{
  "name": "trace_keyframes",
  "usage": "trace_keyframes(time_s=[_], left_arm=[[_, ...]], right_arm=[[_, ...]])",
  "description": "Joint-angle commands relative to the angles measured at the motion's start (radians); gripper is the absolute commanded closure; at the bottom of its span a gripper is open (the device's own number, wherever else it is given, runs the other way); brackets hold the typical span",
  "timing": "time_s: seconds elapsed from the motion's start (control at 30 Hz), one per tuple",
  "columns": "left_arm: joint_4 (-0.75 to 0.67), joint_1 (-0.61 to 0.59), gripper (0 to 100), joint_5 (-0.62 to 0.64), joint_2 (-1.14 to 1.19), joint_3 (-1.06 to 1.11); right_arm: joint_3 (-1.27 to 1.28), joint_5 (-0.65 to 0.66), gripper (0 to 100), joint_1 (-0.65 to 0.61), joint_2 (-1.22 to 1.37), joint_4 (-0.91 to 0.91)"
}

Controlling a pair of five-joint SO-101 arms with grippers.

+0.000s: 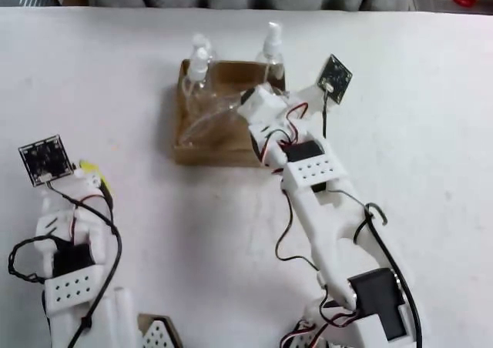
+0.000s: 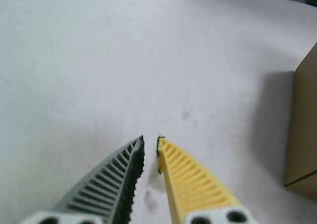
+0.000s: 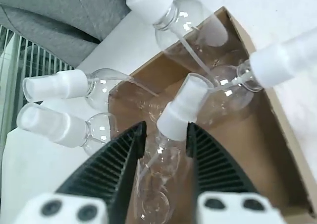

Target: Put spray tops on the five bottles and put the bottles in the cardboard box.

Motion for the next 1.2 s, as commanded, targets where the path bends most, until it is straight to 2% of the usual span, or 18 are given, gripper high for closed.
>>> trace_keyframes(time_s=[0.0,0.4,0.6,0.67,0.87,0.97,1.17], left_arm=[[-0.029,-0.008,94,0.002,-0.022,-0.012],[-0.031,-0.008,94,0.0,-0.021,-0.012],[-0.031,-0.008,94,0.0,-0.021,-0.012],[-0.031,-0.008,94,0.0,-0.021,-0.012],[-0.026,0.007,94,-0.002,-0.019,-0.011],[-0.023,0.022,94,-0.046,-0.018,-0.011],[-0.023,0.024,94,-0.058,-0.018,-0.011]], right_arm=[[-0.023,-0.008,89.6,0.01,0.019,-0.024],[-0.121,-0.035,88.8,0.002,0.107,-0.03],[-0.135,-0.037,74.8,0.001,0.114,-0.03],[-0.138,-0.037,73.2,0.001,0.114,-0.03],[-0.132,-0.083,79.6,0.002,0.127,-0.107],[-0.14,-0.094,82.9,0.004,0.171,-0.145],[-0.141,-0.094,82.8,0.01,0.216,-0.203]])
